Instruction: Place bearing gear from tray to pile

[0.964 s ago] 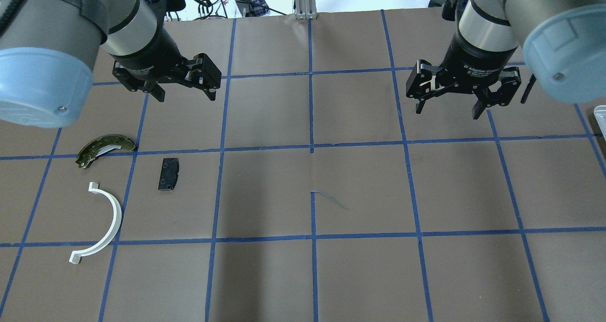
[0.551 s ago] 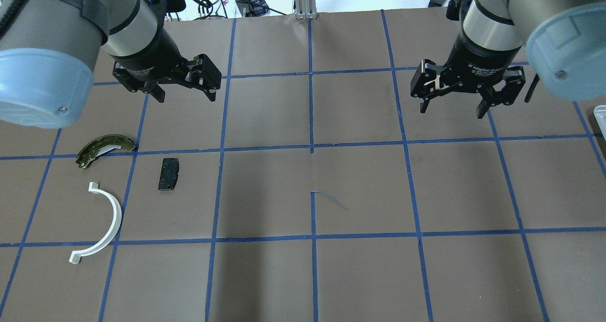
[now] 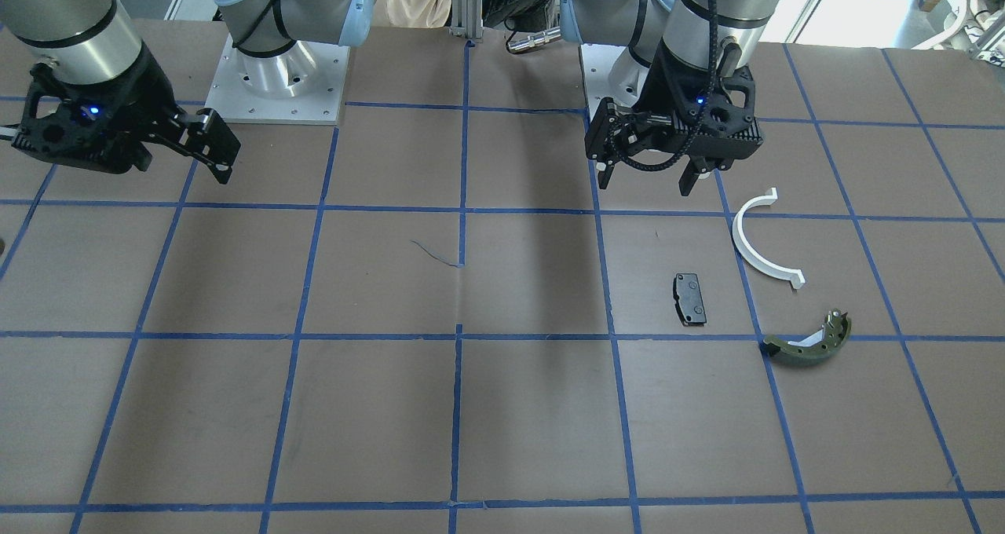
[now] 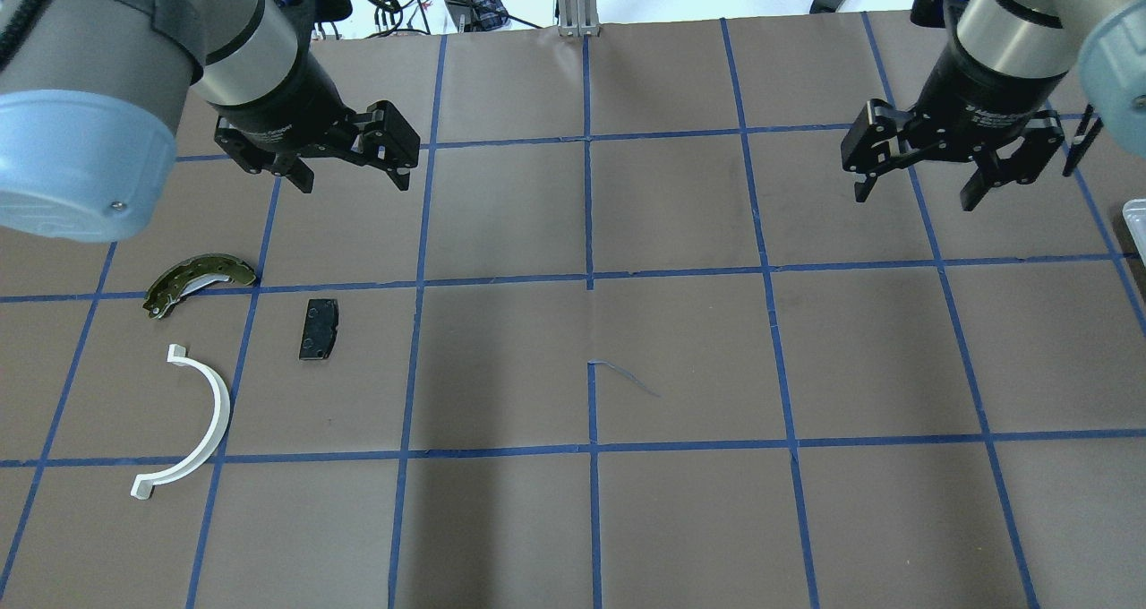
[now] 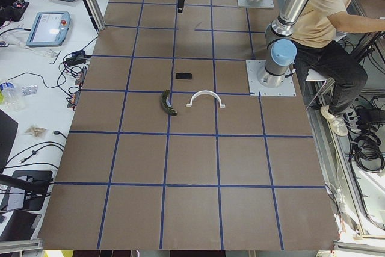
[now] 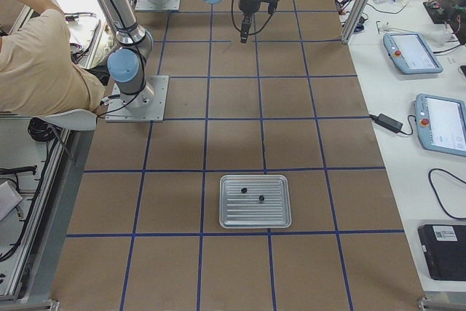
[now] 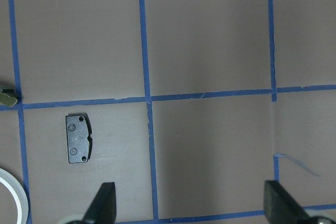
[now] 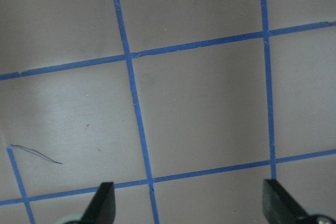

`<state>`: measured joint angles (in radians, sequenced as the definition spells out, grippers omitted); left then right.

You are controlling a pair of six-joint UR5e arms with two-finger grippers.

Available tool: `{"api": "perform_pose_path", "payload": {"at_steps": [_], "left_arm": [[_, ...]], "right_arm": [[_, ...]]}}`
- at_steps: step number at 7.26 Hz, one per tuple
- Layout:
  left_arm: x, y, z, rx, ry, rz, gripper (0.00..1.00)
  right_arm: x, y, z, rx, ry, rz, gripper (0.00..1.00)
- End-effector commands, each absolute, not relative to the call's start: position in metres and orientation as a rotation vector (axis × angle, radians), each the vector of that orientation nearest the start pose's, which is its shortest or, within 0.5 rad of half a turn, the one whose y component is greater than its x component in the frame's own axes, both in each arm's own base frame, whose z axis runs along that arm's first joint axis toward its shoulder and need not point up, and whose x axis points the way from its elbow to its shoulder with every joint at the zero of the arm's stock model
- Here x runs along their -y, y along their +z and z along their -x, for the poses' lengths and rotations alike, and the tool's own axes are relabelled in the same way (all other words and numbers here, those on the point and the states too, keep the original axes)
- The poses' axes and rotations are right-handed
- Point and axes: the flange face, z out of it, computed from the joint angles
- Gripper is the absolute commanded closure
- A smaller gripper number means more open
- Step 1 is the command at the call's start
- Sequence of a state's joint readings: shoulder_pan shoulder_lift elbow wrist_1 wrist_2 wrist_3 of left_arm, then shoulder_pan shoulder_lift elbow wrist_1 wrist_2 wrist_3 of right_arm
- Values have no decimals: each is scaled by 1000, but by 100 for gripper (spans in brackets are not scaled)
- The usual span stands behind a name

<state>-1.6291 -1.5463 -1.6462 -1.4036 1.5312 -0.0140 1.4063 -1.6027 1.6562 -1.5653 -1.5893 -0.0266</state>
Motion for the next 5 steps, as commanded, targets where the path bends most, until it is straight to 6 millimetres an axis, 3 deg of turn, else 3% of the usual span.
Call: {"api": "perform_pose_path", "payload": {"at_steps": [1,4,5], "left_arm": [[483,480,166,-3179,-183,-74,0],[483,480,166,-3178,-186,-74,0],[483,480,166,-3178,-183,-74,0]], "right_arm": [[493,454,26,-3138,118,-103,0],[497,420,158,-3132,164,46,0],[500,400,205,-3135,151,111,0]]}}
